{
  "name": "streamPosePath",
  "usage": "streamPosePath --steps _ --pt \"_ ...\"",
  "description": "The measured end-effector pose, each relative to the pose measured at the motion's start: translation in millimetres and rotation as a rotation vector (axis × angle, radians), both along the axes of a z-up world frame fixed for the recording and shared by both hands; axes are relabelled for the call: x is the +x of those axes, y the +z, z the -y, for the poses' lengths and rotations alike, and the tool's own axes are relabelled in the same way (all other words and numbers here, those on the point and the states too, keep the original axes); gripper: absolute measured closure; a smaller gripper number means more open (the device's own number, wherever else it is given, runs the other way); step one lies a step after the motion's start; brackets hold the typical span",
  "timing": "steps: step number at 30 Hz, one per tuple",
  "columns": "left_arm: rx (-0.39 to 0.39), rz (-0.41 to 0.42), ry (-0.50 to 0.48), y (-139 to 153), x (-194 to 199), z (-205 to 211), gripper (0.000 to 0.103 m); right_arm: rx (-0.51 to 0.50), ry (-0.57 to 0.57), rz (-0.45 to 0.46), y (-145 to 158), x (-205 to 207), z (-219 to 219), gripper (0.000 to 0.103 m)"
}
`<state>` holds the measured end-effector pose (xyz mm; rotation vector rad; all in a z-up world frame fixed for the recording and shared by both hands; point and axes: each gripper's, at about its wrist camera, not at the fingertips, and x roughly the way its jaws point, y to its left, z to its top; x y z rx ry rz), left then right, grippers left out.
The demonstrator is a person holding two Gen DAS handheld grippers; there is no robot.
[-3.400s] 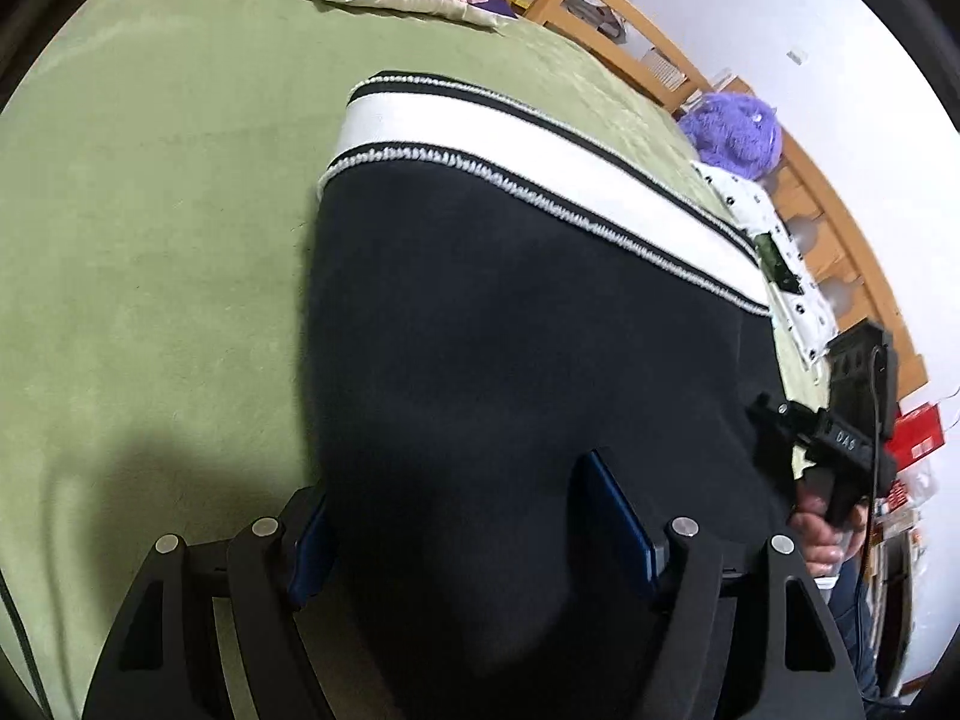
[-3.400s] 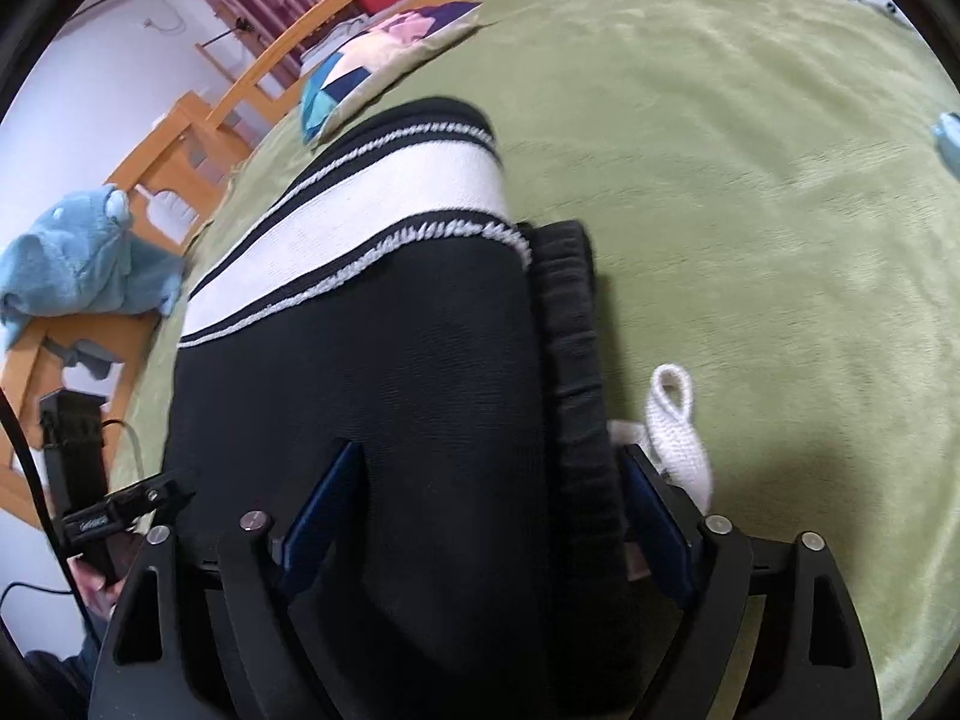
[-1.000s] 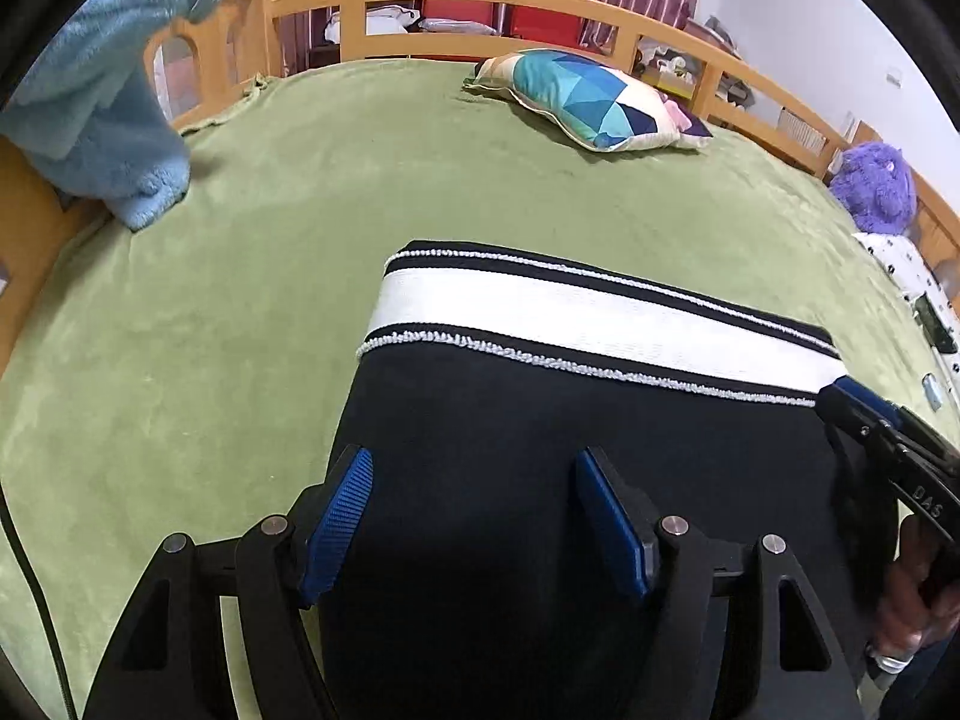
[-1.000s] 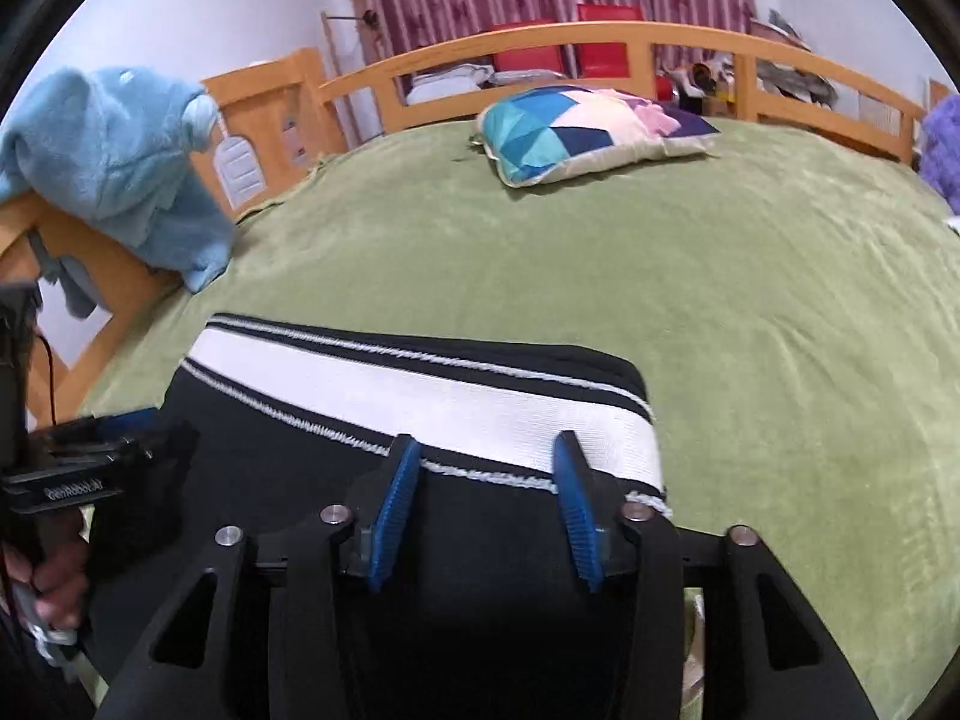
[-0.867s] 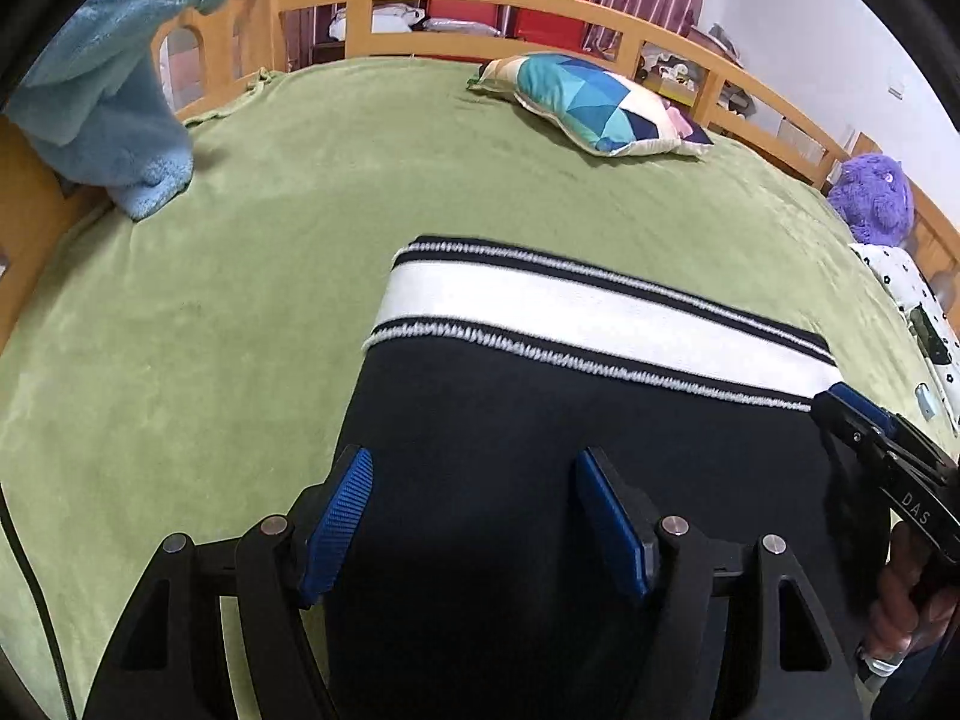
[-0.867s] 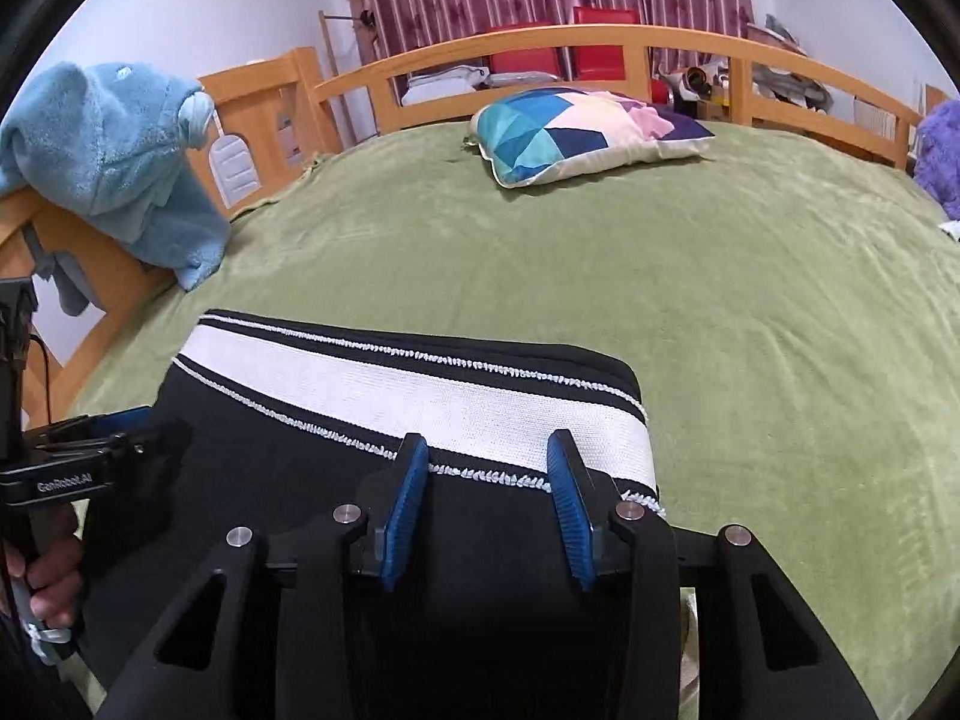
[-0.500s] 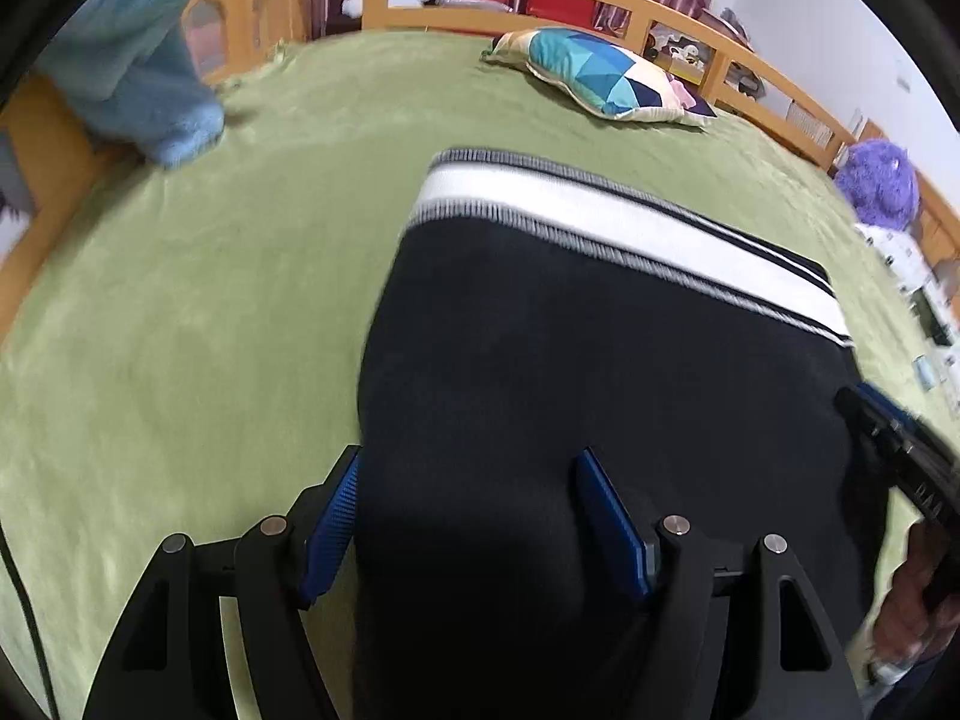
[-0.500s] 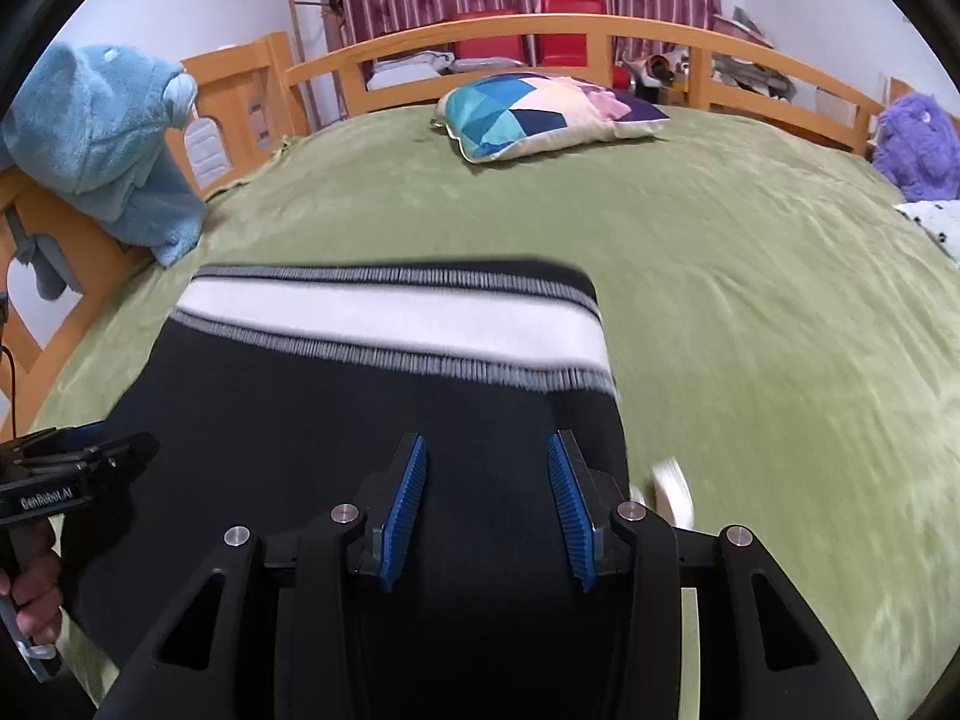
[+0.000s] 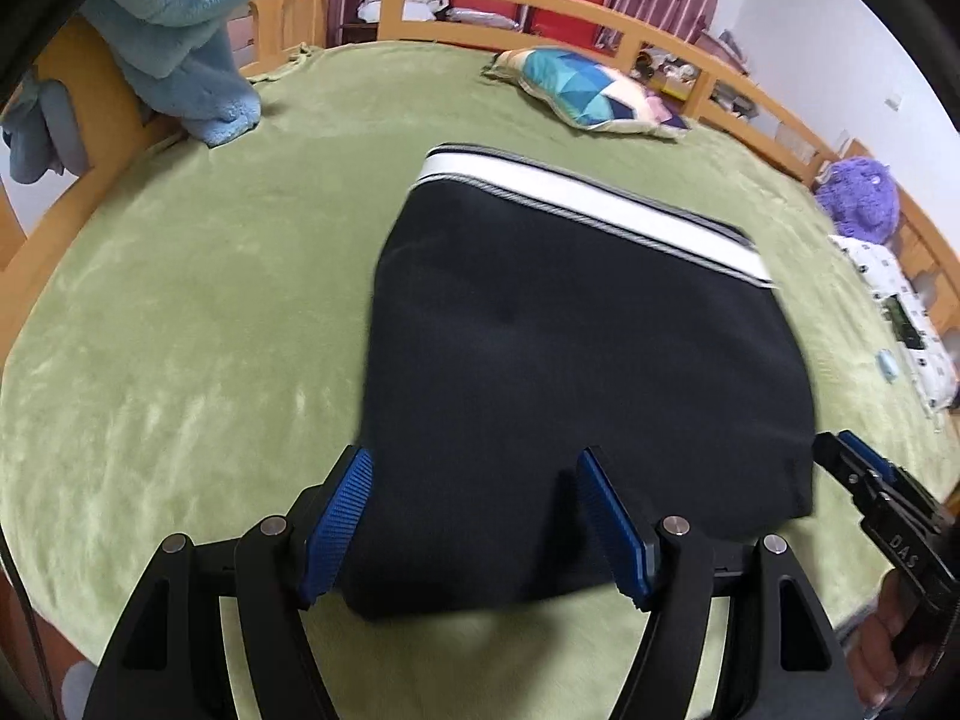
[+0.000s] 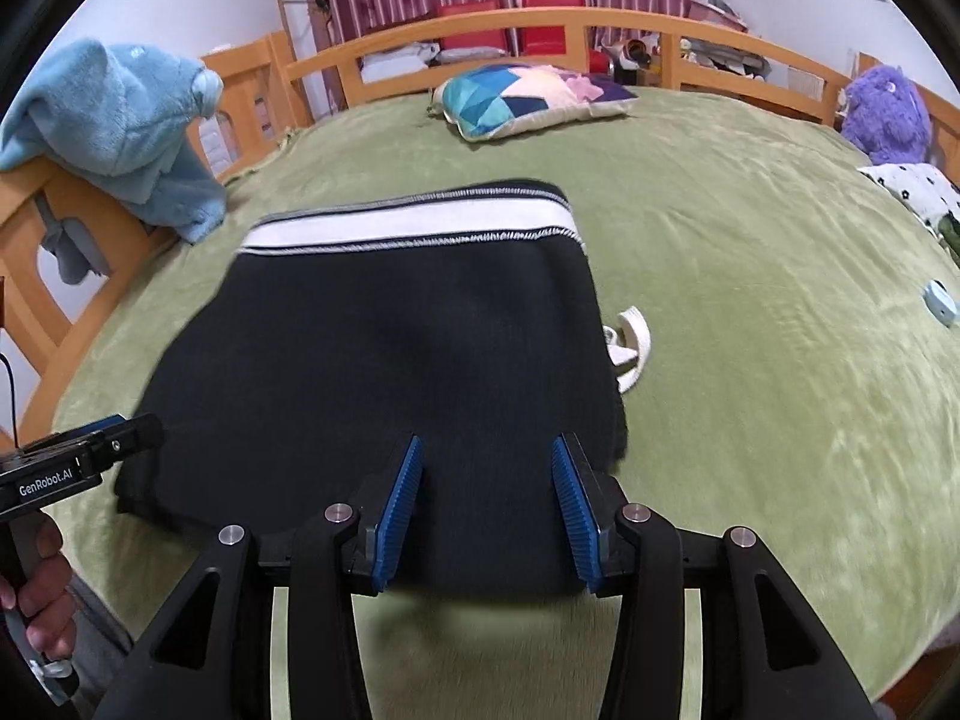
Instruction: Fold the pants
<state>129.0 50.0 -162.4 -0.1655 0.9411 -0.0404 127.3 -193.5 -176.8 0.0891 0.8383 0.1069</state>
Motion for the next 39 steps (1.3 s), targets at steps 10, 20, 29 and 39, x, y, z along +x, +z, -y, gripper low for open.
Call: streamPosePath --steps 10,20,29,39 --pt "0.096 0.105 0.022 43 -45 22 0.027 -0.061 -0.045 0.084 48 -58 9 0.046" --pt "0.138 0.18 0.048 73 -84 25 0.021 -0.081 -0.078 0.091 73 -88 19 0.04" --pt "0.112 0.214 0.062 88 -115 20 0.014 -0.092 -0.126 0.118 86 -118 32 0.014" --pt "0.109 0.26 0.053 104 -138 29 0.011 -0.109 -0.153 0.142 108 -144 38 0.004"
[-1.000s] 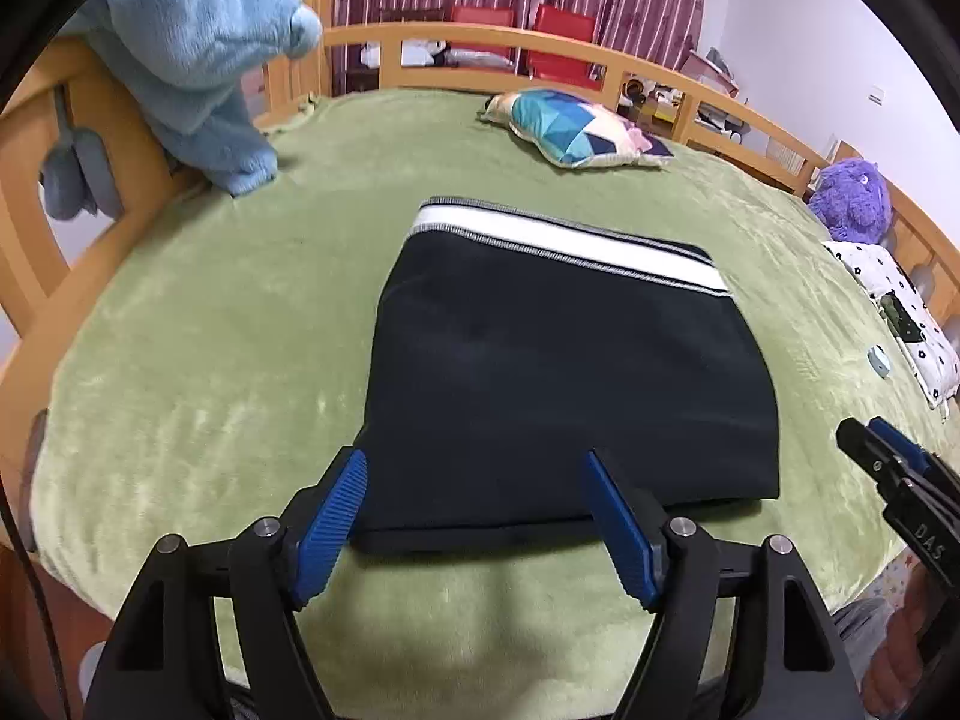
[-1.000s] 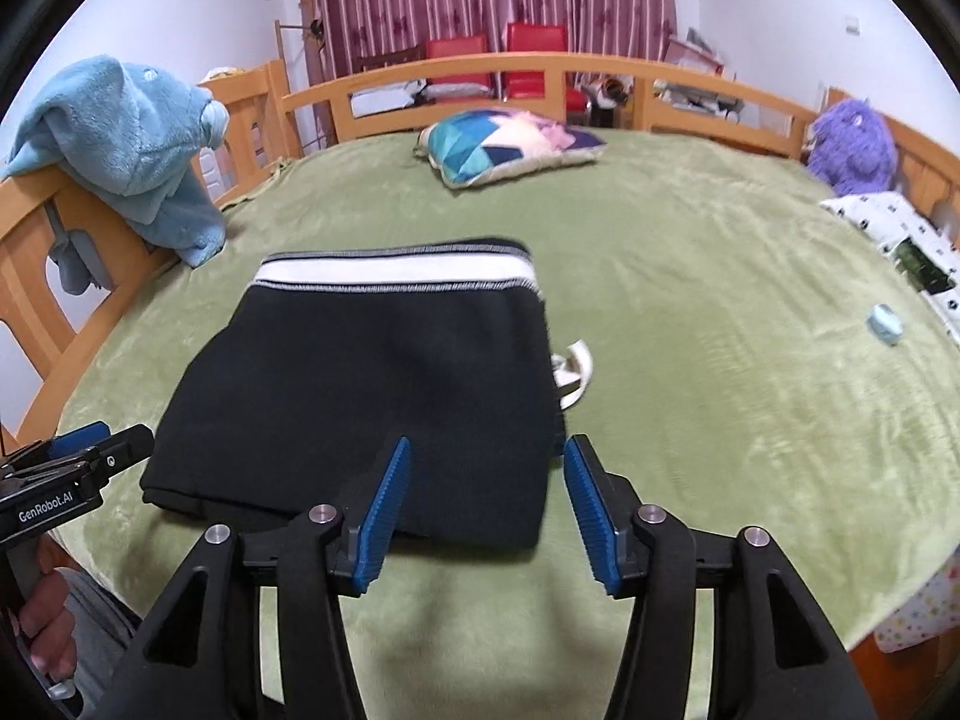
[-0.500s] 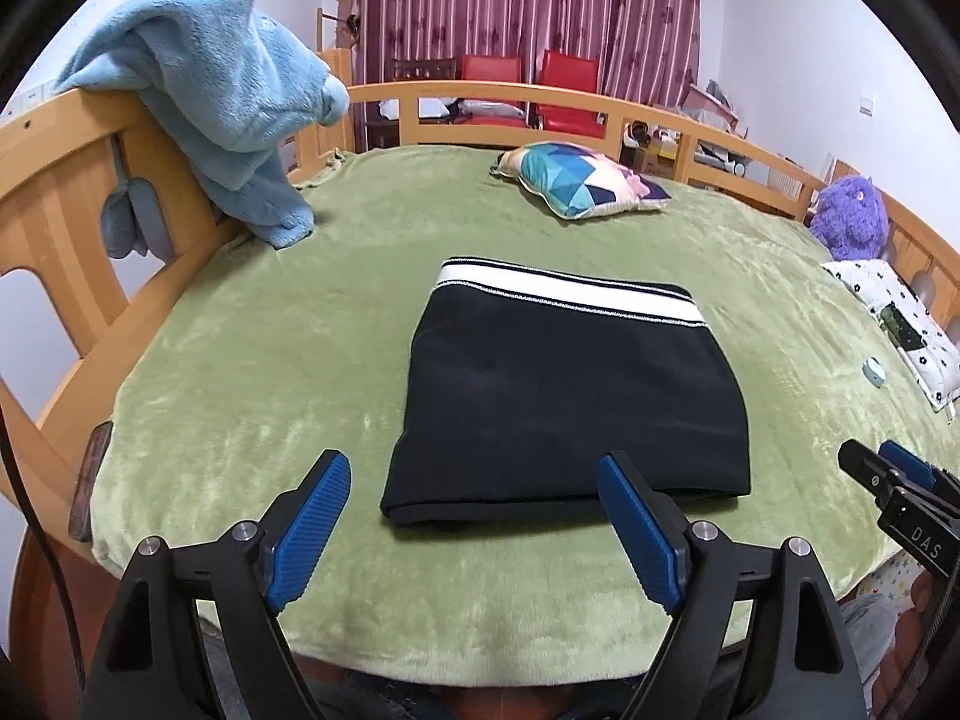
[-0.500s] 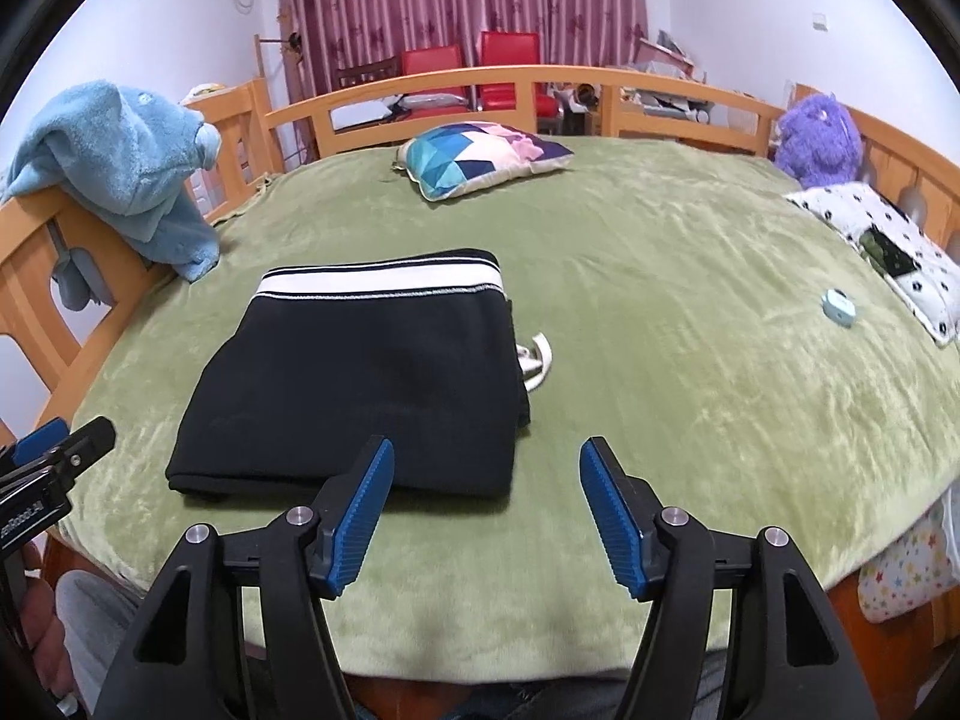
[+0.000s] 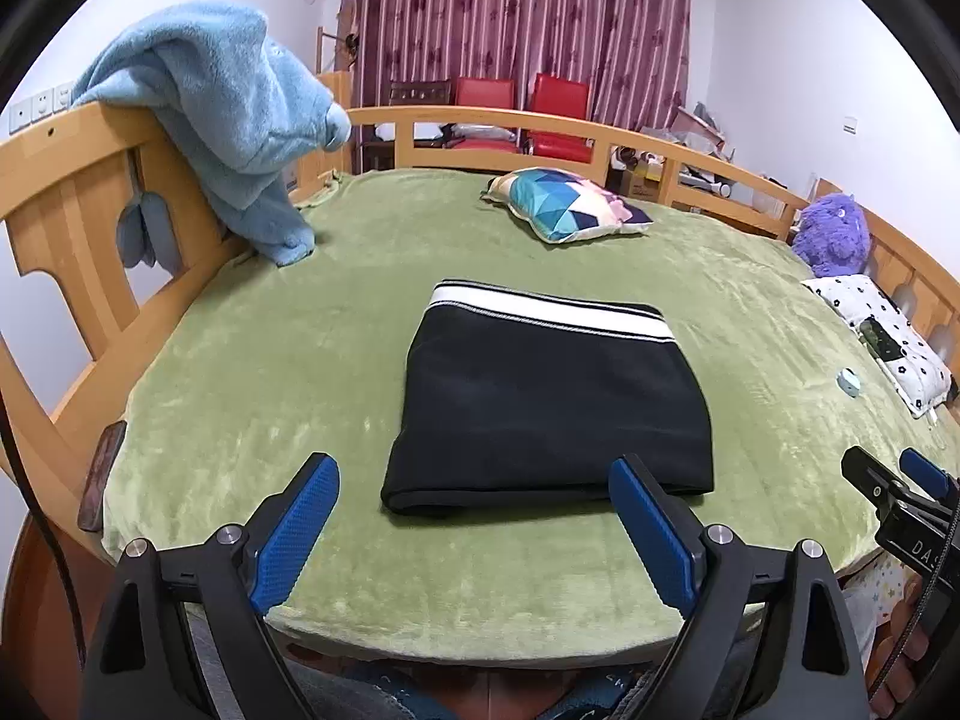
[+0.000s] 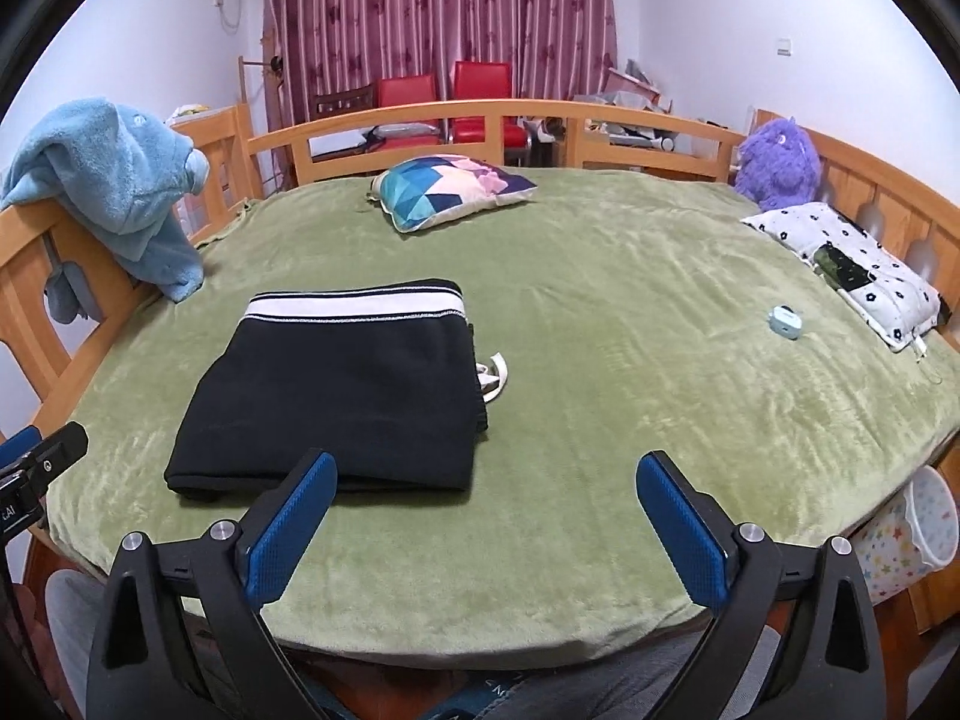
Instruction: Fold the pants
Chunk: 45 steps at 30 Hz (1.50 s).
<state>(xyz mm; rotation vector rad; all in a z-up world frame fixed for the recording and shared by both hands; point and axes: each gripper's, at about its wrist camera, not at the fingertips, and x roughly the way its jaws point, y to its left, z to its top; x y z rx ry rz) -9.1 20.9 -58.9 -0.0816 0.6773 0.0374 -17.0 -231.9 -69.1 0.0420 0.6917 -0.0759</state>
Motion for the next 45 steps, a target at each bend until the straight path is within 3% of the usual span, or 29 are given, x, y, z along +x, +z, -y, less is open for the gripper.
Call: streamPosePath --steps 16,45 --pt "0.032 0.024 -0.032 10 -15 24 0.011 -0.007 -0.012 0.043 20 -24 7 0.004" --pt "0.028 0.028 -0.033 14 -19 29 0.011 -0.009 -0.014 0.057 33 -30 6 0.004"
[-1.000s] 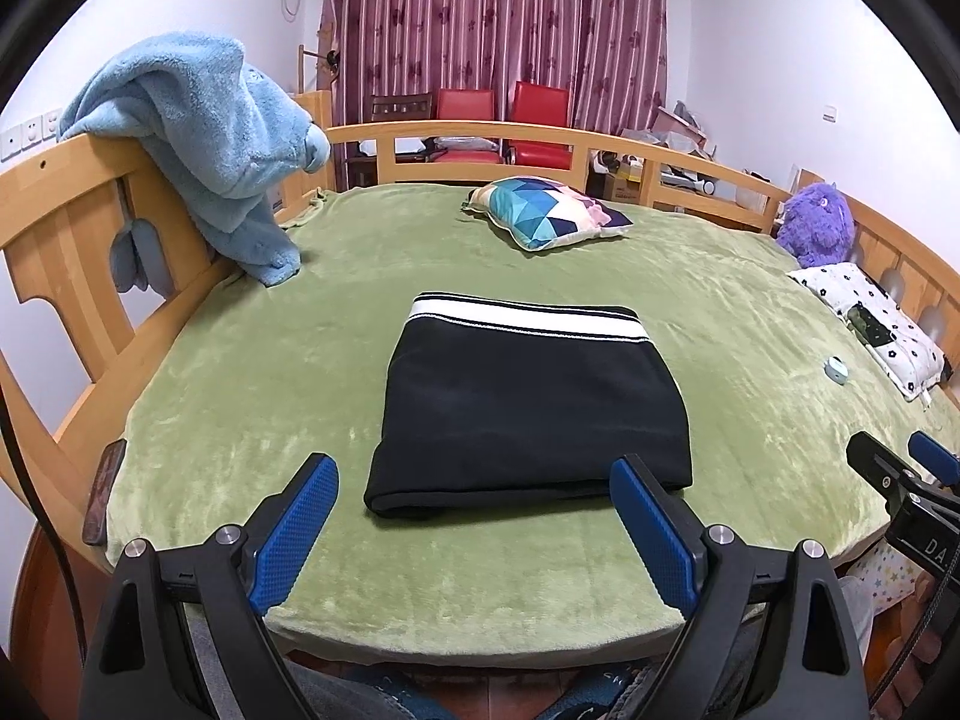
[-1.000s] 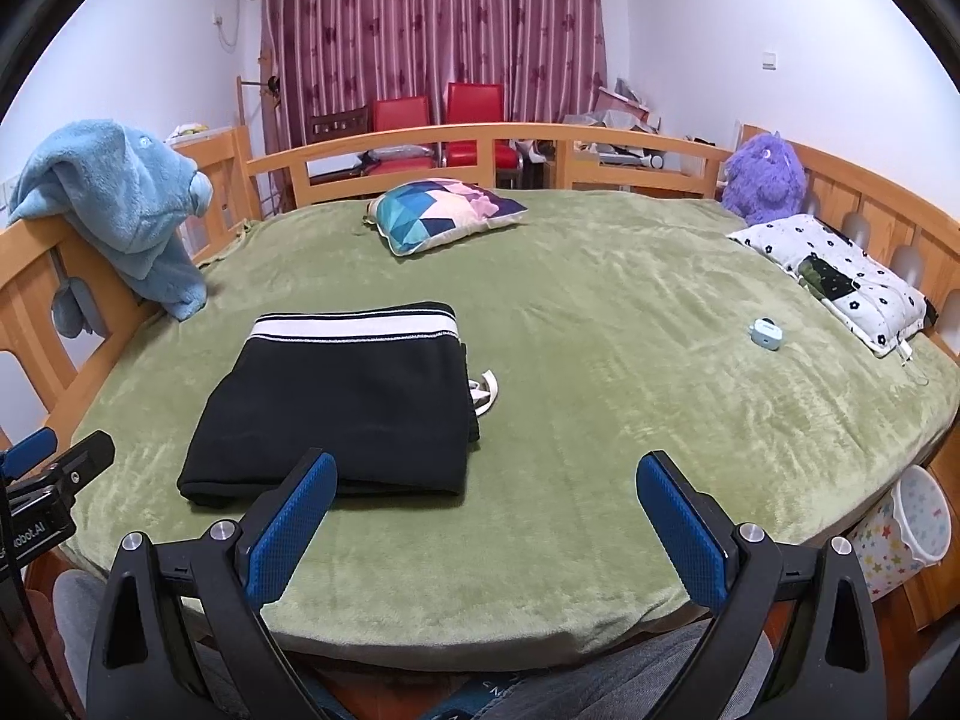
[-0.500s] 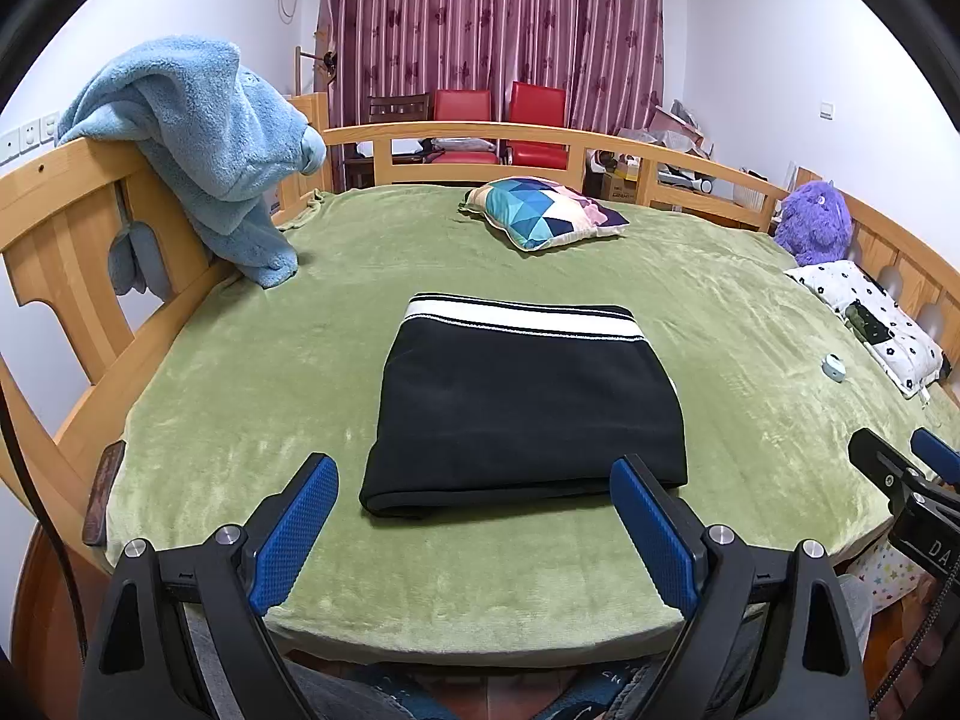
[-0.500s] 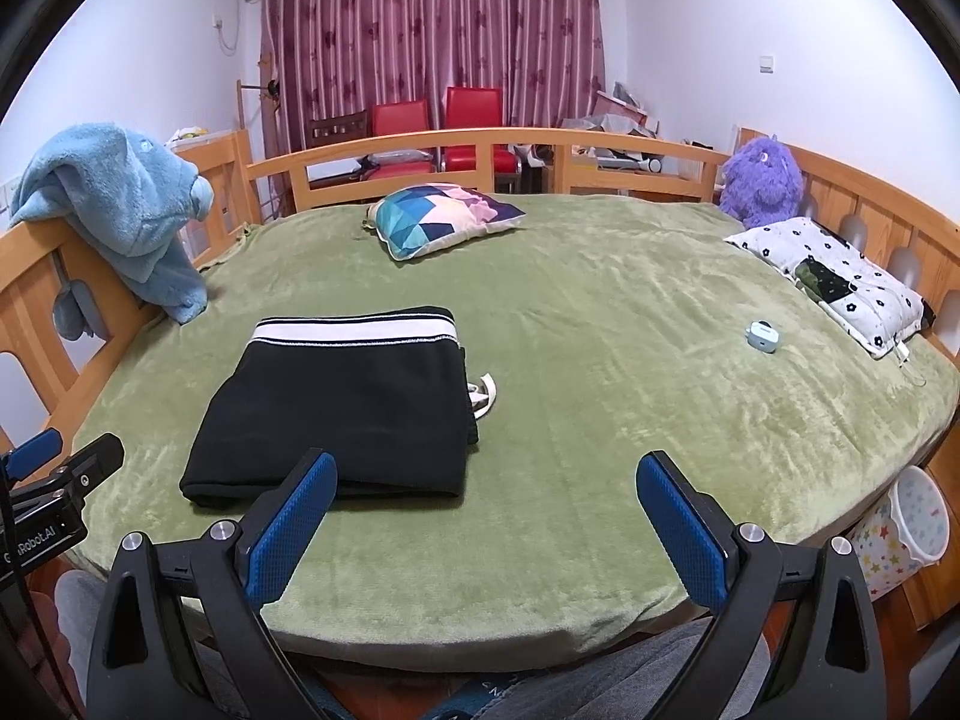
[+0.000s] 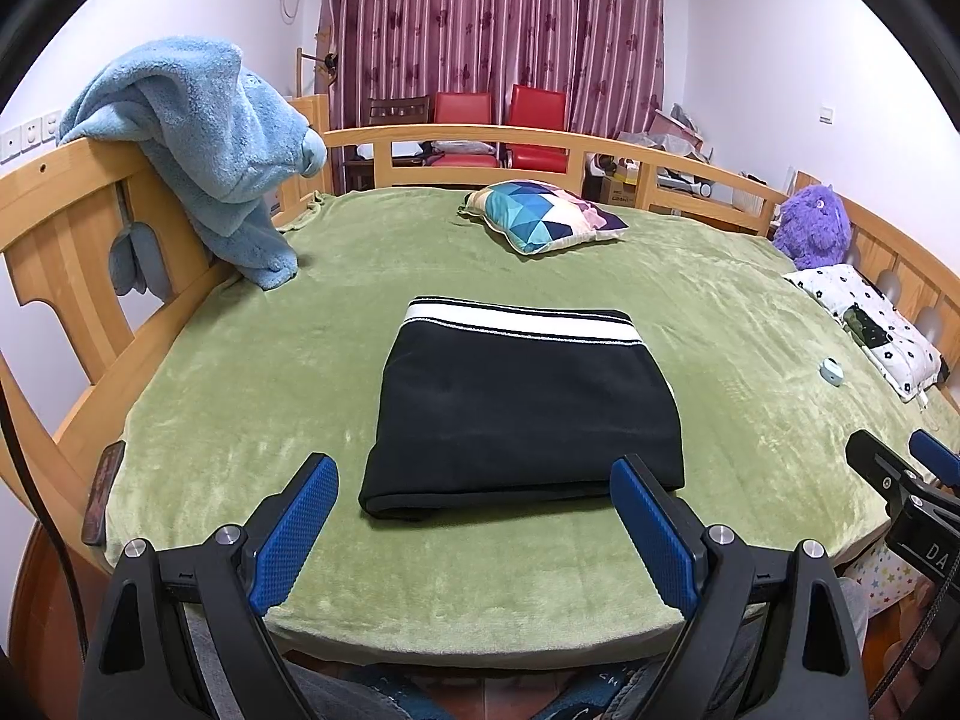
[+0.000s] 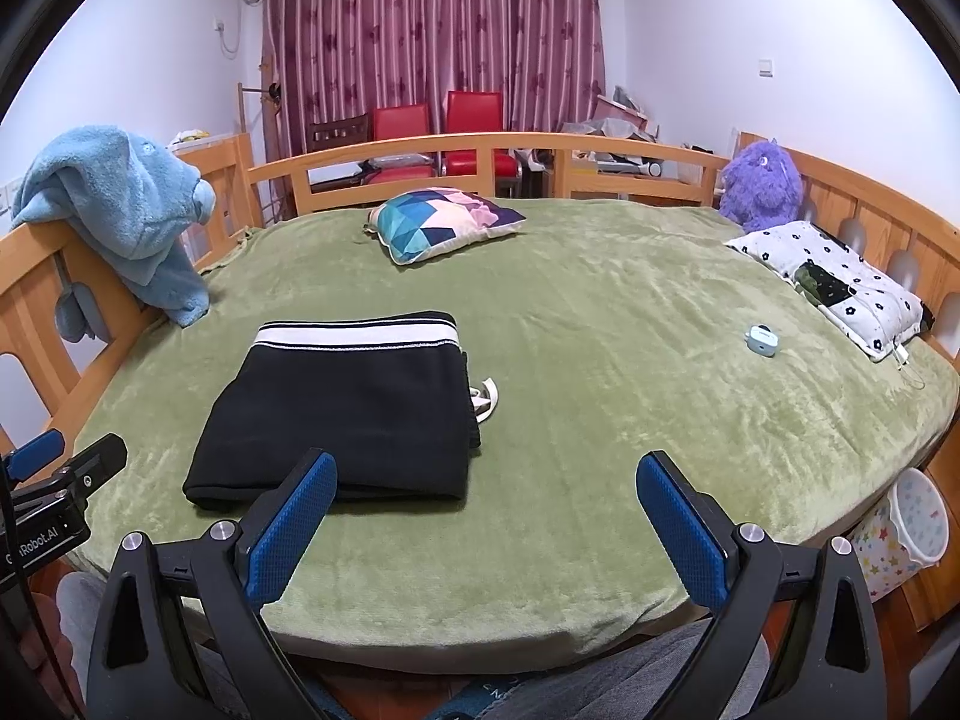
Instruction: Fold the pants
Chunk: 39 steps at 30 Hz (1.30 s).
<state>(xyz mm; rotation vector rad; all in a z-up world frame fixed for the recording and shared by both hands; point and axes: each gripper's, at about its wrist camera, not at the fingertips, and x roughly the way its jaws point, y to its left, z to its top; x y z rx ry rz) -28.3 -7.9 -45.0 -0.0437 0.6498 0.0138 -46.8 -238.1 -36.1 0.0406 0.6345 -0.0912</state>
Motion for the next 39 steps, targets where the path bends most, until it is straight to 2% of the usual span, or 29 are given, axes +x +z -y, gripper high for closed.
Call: streamPosePath --steps 39 --pt "-0.003 0.001 -0.001 0 -1 2 0.011 0.002 -0.019 0.007 2 0 -11 0.004"
